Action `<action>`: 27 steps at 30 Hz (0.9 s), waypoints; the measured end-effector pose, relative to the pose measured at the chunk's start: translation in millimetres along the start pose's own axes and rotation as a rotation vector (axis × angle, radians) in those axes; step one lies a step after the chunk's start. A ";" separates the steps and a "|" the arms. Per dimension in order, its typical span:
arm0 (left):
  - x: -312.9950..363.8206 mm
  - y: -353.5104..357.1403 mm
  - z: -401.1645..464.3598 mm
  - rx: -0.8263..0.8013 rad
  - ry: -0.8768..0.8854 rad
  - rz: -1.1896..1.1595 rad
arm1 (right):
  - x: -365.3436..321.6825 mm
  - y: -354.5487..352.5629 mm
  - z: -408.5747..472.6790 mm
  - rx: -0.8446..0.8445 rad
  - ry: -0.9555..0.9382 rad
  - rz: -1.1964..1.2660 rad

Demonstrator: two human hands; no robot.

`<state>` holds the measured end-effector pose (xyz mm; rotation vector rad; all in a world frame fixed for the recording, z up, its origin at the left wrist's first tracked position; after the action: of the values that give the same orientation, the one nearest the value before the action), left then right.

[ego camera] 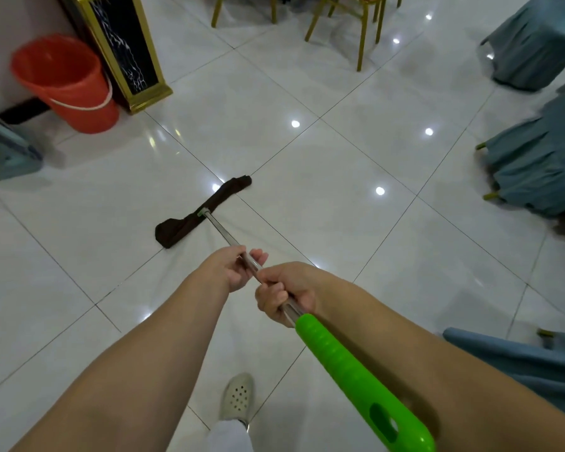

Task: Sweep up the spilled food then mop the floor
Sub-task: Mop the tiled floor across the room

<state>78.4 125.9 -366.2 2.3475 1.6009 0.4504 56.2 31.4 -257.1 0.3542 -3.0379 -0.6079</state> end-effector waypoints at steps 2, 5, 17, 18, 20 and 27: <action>3.1 -6.0 0.4 0.004 0.004 0.000 | 1.4 4.9 2.1 -0.019 0.005 0.024; 0.9 -16.3 -3.1 0.010 0.000 0.028 | 8.1 6.3 2.2 -0.053 0.021 0.071; -92.8 -66.3 -59.1 0.037 0.049 0.128 | 108.0 -37.6 -23.2 -0.127 0.103 0.136; -106.3 -71.4 -62.8 0.043 0.055 0.159 | 119.7 -46.1 -27.9 -0.121 0.097 0.152; -136.6 -81.2 -69.6 0.050 0.054 0.216 | 144.5 -65.3 -39.7 -0.115 0.088 0.174; -254.1 -89.7 -97.1 0.040 0.060 0.302 | 224.6 -147.3 -88.2 -0.066 0.037 0.210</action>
<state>-123.6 -75.1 -338.4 2.6403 1.2914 0.5590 -124.6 -184.9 -236.9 0.0428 -2.9579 -0.6757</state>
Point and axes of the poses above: each hand's wrist, its own z-axis towards the middle knuckle, its own y-axis out of the palm, x = y × z, the point moved 7 cm from there along z, towards the middle knuckle
